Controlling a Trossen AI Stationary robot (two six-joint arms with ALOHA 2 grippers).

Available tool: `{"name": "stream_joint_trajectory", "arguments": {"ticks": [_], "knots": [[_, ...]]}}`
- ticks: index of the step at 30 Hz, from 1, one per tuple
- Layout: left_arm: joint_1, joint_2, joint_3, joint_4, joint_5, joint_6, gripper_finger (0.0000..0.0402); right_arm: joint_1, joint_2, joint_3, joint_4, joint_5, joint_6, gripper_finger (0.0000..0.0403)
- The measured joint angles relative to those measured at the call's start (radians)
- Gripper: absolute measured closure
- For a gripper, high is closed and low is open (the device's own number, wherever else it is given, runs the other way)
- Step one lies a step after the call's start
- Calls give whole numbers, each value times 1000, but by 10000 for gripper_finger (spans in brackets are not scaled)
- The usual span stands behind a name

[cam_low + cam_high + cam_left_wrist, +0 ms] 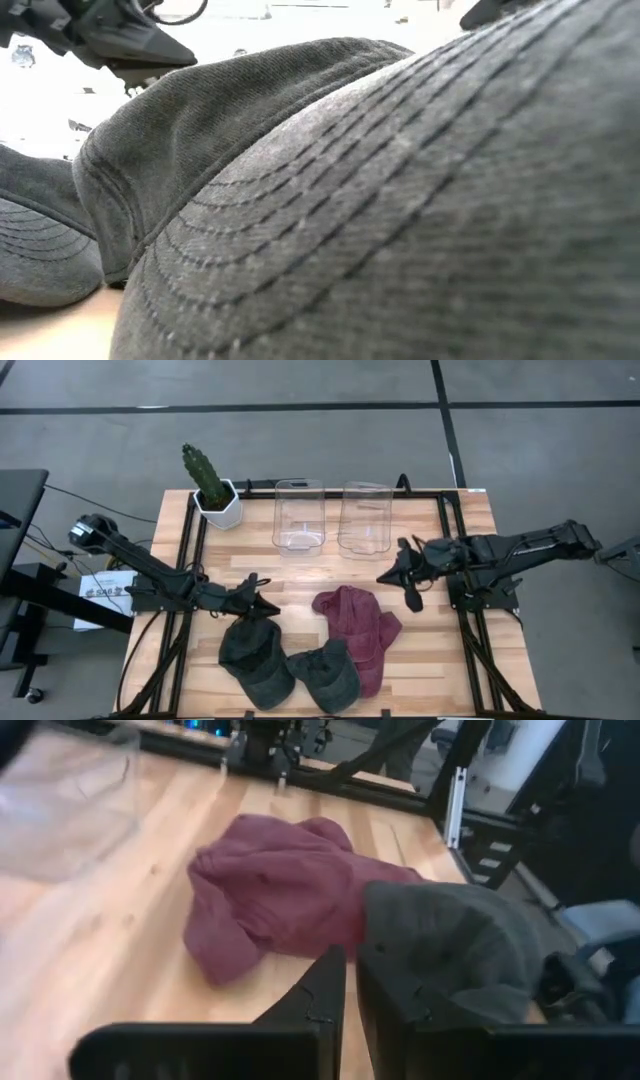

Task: Pick & Place hat
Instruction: Put the top maroon head cap into the right transparent bin

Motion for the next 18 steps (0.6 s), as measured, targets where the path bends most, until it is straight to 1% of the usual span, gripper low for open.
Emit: {"name": "stream_joint_trajectory", "arguments": {"ticks": [2,7,9,11,13,18], "knots": [[-16,1,-10,-1,-1,-71,376,52,11,0,13,47,23,403],[-43,1,-35,-4,-1,-190,376,196,54,0,21,277,58,403],[-51,1,-38,-4,-1,-208,376,251,79,0,18,343,82,403],[-57,1,-38,-4,-1,-211,376,301,107,0,19,364,111,403],[-62,1,-39,-2,-16,-210,376,346,134,0,18,360,150,403],[-70,1,-39,29,-132,-184,376,456,215,0,36,371,233,403]]}}
